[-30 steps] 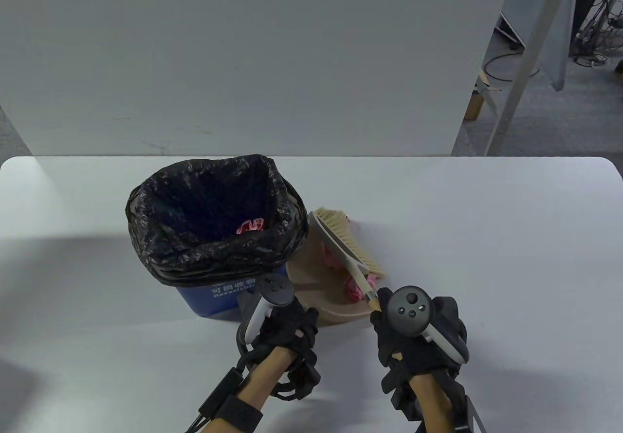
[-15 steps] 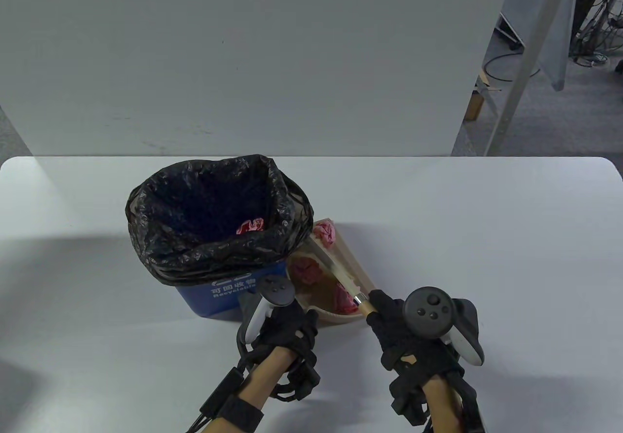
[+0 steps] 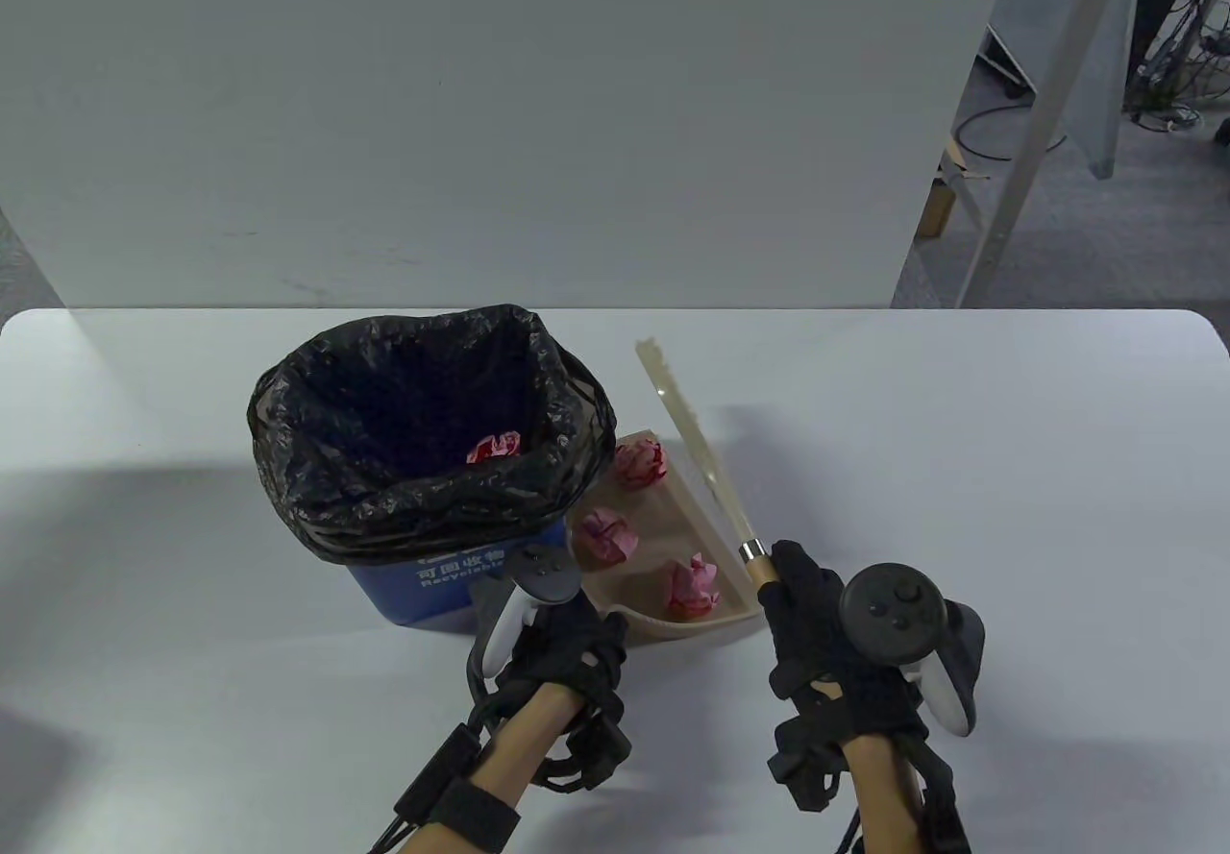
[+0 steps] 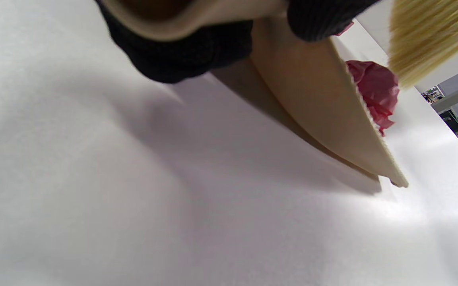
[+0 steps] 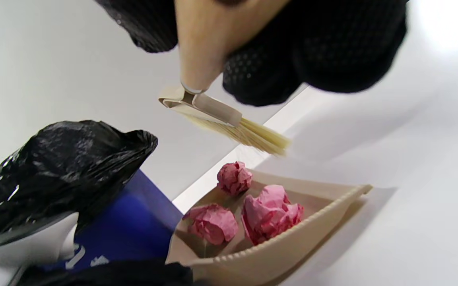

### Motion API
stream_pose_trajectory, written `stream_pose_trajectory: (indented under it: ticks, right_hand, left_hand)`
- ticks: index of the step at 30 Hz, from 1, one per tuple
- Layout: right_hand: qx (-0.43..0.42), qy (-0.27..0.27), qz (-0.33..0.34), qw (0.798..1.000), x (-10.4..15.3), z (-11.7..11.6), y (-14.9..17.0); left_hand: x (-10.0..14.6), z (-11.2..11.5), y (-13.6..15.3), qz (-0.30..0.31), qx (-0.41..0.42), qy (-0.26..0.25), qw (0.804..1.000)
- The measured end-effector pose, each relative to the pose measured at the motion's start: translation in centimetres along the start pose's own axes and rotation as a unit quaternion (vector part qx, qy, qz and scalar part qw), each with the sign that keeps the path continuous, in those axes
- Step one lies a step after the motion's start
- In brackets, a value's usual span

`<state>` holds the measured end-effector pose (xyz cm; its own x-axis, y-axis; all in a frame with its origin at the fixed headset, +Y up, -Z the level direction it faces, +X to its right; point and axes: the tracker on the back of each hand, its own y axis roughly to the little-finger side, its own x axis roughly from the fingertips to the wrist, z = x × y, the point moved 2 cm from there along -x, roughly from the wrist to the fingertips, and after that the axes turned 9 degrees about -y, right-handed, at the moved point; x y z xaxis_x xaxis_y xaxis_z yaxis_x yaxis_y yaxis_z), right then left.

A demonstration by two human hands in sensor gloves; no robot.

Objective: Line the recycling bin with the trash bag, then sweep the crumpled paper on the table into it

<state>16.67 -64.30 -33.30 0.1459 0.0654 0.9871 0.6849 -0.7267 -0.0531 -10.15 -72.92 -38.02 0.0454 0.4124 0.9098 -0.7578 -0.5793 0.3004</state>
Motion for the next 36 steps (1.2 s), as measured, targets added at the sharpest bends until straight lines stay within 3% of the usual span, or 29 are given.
stream_pose_trajectory:
  ticks: [3,7,10,14,18,27,36]
  right_hand:
    - [0.025,0.005,-0.018,1.0,-0.4,-0.5,0.2]
    - [0.055,-0.049,-0.037,0.997,-1.1,-1.6,0.5]
    - [0.032,-0.105,-0.024,0.994,-1.3,-2.3,0.5]
    - [0.001,-0.108,-0.01,0.994,-1.2,-2.2,0.3]
    - [-0.041,-0.08,-0.018,0.996,-1.0,-1.4,0.9]
    - [-0.148,0.044,-0.072,0.985,-0.1,1.6,3.9]
    - [-0.165,0.129,-0.127,0.969,0.9,4.0,7.0]
  left_hand:
    - [0.0,0.1,0.0,0.0,0.004,0.008,1.0]
    - [0.0,0.1,0.0,0.003,0.005,0.012,1.0]
    - [0.0,0.1,0.0,0.005,0.006,0.015,1.0]
    - [0.0,0.0,0.1,0.007,0.011,0.017,1.0]
    - [-0.1,0.0,0.1,0.016,0.021,0.023,0.999]
    - [0.2,-0.2,-0.4,0.051,0.066,0.053,0.995]
    - [2.2,-2.4,-1.6,0.11,0.132,0.05,0.984]
